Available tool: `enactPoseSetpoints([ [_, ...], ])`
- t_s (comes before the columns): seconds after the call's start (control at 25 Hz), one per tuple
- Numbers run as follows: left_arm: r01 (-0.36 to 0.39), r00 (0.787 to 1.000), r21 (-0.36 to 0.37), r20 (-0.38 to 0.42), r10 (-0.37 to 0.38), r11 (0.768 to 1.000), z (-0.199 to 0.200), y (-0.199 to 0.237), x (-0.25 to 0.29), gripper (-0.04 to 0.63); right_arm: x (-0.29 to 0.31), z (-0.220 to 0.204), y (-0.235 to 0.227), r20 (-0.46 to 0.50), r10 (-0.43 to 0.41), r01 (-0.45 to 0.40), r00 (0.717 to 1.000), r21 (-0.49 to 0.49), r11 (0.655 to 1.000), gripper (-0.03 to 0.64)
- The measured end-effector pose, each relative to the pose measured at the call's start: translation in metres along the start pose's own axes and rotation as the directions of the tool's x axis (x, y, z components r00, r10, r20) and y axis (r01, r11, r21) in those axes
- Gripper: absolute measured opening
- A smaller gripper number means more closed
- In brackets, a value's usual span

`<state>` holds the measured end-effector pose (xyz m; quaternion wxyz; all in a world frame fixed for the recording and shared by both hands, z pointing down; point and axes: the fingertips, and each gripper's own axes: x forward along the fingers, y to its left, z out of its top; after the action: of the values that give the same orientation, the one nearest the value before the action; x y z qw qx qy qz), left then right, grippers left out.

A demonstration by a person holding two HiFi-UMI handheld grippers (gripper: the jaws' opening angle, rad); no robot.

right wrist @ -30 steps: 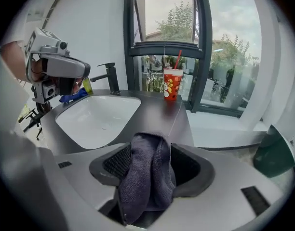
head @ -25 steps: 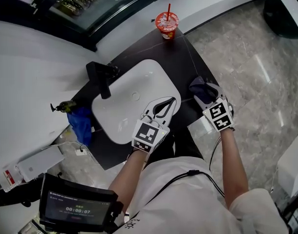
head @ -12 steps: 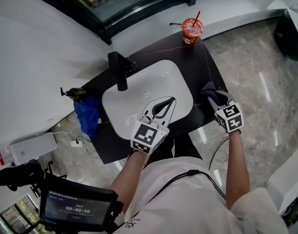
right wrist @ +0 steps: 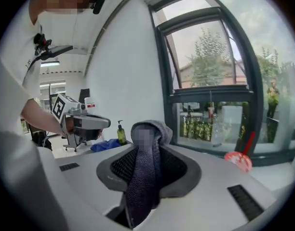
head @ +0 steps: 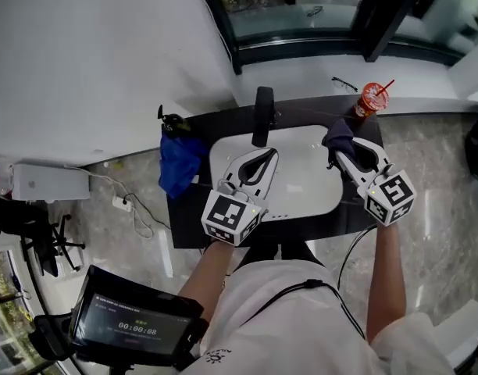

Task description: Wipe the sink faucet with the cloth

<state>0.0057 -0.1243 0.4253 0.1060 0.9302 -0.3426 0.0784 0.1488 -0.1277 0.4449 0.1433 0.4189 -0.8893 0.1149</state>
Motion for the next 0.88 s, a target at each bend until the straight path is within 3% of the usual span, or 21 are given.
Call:
enactPoseSetpoints([
  [0.16,-0.118,0.992,-0.011,0.039,0.118,0.993,0.008,0.038,-0.031,-0.006,0.065,0.050,0.014,0.020,0.121,-0.118,0.993,-0.104,0.988,0.120],
  [0.36,-0.229,0.971,-0.025,0.055,0.231,0.973,0.009,0.067,-0.067,-0.006,0.142,0.064,0.015,-0.079,0.181,-0.195,0.980,-0.229,0.954,0.120],
  [0.6,-0.279,0.958,-0.044,0.049,0.281,0.959,0.001,0.081,-0.086,-0.006,0.201,0.055,0.007,-0.217,0.189,-0.249,0.958,-0.293,0.923,0.120],
  [0.88,-0.266,0.963,-0.053,0.038,0.268,0.963,-0.004,0.078,-0.081,-0.006,0.224,0.037,0.001,-0.335,0.176,-0.283,0.926,-0.304,0.910,0.121],
])
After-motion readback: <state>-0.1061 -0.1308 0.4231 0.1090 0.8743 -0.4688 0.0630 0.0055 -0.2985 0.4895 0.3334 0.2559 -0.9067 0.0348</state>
